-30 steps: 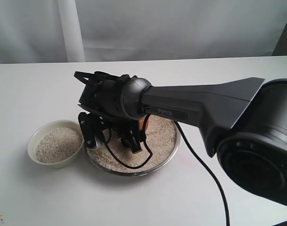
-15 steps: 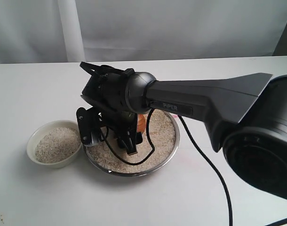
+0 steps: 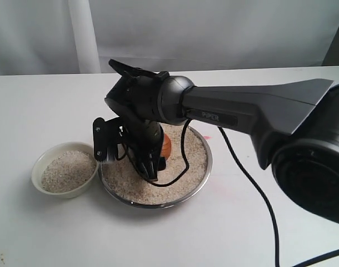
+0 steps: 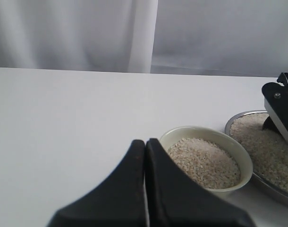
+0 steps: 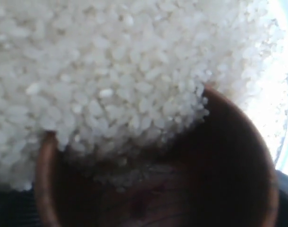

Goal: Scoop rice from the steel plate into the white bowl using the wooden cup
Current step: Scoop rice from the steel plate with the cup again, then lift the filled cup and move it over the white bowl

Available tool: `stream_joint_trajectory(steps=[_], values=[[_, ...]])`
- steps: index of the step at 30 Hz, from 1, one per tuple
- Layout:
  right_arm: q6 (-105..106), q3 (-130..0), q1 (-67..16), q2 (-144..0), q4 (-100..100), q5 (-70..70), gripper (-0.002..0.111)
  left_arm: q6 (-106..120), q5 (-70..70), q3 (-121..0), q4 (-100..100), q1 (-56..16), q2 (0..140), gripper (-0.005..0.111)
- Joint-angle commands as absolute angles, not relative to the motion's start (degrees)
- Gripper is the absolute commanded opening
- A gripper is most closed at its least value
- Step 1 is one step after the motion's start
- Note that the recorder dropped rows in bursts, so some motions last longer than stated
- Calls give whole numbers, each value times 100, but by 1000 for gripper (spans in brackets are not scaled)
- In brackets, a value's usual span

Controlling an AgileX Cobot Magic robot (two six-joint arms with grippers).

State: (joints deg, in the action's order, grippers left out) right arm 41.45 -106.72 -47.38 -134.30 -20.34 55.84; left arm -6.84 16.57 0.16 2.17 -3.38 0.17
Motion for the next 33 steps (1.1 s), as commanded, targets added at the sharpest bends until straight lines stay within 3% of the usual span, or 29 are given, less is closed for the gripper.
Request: stream_joint_trajectory(steps=[1,33], values=[[4050,-10647,-4686,-13355,-1600,5272,0,-709,1635,0,190,-361,0,0],[3885,-10647,-4472,-13202,-982,4756,0,-709,1635,0,190,-361,0,0]])
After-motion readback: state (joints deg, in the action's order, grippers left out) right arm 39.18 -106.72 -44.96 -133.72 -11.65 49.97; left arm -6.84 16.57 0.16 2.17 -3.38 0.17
